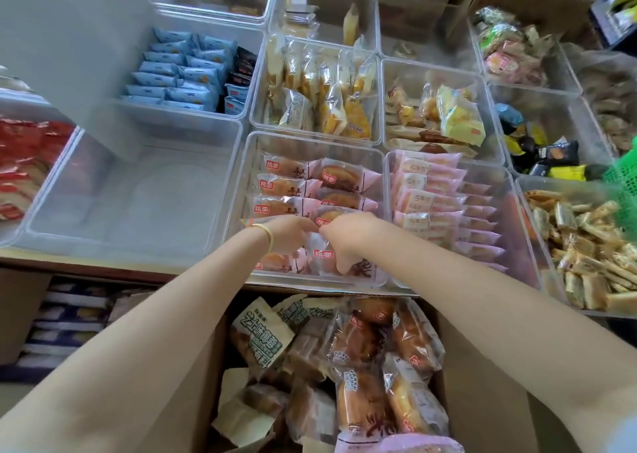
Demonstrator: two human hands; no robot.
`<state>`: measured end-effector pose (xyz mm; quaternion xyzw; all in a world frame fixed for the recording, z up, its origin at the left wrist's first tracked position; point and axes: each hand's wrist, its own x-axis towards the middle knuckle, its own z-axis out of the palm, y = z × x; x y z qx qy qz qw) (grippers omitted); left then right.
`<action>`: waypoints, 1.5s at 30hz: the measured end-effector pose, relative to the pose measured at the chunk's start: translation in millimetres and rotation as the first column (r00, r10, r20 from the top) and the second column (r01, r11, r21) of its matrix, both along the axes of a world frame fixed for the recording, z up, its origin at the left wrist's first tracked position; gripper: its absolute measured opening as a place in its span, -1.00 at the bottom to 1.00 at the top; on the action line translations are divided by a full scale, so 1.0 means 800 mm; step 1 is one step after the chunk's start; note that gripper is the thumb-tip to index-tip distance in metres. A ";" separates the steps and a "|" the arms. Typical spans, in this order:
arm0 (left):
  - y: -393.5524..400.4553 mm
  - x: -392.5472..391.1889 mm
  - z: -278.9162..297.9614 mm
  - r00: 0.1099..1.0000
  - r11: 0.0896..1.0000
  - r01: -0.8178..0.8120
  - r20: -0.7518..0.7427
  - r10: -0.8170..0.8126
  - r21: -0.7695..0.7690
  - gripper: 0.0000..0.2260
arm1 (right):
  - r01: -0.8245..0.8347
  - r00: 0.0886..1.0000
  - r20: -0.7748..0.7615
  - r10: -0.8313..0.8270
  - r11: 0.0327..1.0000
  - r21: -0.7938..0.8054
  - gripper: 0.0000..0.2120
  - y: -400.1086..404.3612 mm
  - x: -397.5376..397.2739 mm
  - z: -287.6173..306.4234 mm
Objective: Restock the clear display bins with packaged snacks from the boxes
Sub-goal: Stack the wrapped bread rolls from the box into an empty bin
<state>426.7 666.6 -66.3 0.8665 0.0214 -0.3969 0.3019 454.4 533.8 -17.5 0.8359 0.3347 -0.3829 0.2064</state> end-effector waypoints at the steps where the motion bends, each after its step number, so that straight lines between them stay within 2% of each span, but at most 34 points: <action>1: 0.008 -0.002 0.001 0.999 0.999 -0.033 0.029 0.033 0.009 -0.53 | -0.033 0.999 -0.009 0.032 0.999 -0.037 -0.40 0.008 0.001 -0.007; 3: 0.023 -0.006 0.002 0.998 0.998 -0.053 0.048 0.051 0.039 -0.63 | -0.086 0.996 -0.036 0.083 0.994 -0.067 -0.46 0.017 0.002 -0.019; 6: 0.043 -0.015 0.000 0.996 0.999 0.003 -0.085 0.001 0.055 -0.75 | -0.106 0.994 -0.016 0.105 0.992 -0.066 -0.54 0.018 0.002 -0.033; 7: 0.045 -0.020 -0.002 0.992 0.998 0.022 -0.124 -0.015 0.056 -0.76 | -0.114 0.993 0.023 0.115 0.992 -0.052 -0.57 0.015 0.002 -0.034; 10: 0.045 -0.031 -0.013 0.994 0.992 0.077 -0.081 -0.069 0.099 -0.77 | -0.167 0.967 0.186 0.173 0.985 -0.050 -0.62 0.008 -0.001 -0.032; 13: 0.045 -0.030 -0.019 0.996 0.992 0.064 -0.066 -0.058 0.105 -0.91 | -0.161 0.944 0.282 0.170 0.985 -0.055 -0.59 0.008 -0.002 -0.025; 16: 0.044 -0.032 -0.024 0.998 0.991 0.054 -0.021 -0.052 0.120 -0.76 | -0.132 0.932 0.337 0.132 0.991 -0.022 -0.58 0.002 0.007 -0.011; 18: 0.041 -0.037 -0.025 0.998 0.988 0.044 0.036 -0.050 0.151 -0.74 | -0.106 0.957 0.272 0.103 0.994 -0.005 -0.56 0.001 0.013 -0.001; 22: 0.037 -0.049 -0.029 0.989 0.970 0.105 0.080 -0.125 0.221 -0.79 | -0.053 0.998 0.039 0.054 0.997 -0.048 -0.31 0.019 0.012 -0.017; 26: 0.040 -0.061 -0.033 0.983 0.972 0.104 0.127 -0.133 0.212 -0.80 | 0.131 0.990 -0.059 -0.128 0.990 0.043 -0.21 0.011 0.006 -0.054; 28: 0.041 -0.065 -0.036 0.981 0.975 0.089 0.151 -0.121 0.202 -0.81 | 0.139 0.990 -0.029 -0.137 0.988 0.072 -0.29 -0.001 0.001 -0.059; 31: 0.041 -0.069 -0.042 0.983 0.983 0.041 0.171 -0.072 0.178 -0.82 | -0.024 0.990 0.140 0.021 1.000 0.018 -0.53 -0.011 -0.019 -0.066; 33: 0.040 -0.070 -0.044 0.986 0.986 0.032 0.159 -0.058 0.165 -0.83 | -0.078 0.978 0.194 0.079 0.997 -0.015 -0.61 -0.013 -0.028 -0.072; 35: 0.038 -0.072 -0.041 0.983 0.985 0.036 0.169 -0.065 0.167 -0.85 | -0.051 0.992 0.114 0.050 0.999 0.005 -0.61 -0.016 -0.022 -0.065; 38: 0.037 -0.073 -0.041 0.981 0.982 0.035 0.184 -0.069 0.184 -0.86 | 0.059 0.994 -0.087 -0.059 0.998 0.000 -0.65 -0.027 0.000 -0.032; 41: 0.034 -0.069 -0.040 0.981 0.970 0.038 0.175 -0.082 0.238 -0.80 | 0.054 0.996 -0.065 -0.053 0.998 0.014 -0.80 -0.033 0.000 -0.029; 43: 0.029 -0.064 -0.033 0.956 0.964 -0.019 0.287 -0.061 0.266 -0.81 | 0.074 0.996 -0.052 -0.071 0.996 0.055 -0.72 -0.030 -0.013 -0.040; 45: 0.017 -0.060 -0.025 0.909 0.982 -0.055 0.416 -0.024 0.178 -0.75 | 0.101 0.993 -0.068 -0.095 0.991 0.083 -0.67 -0.027 -0.018 -0.051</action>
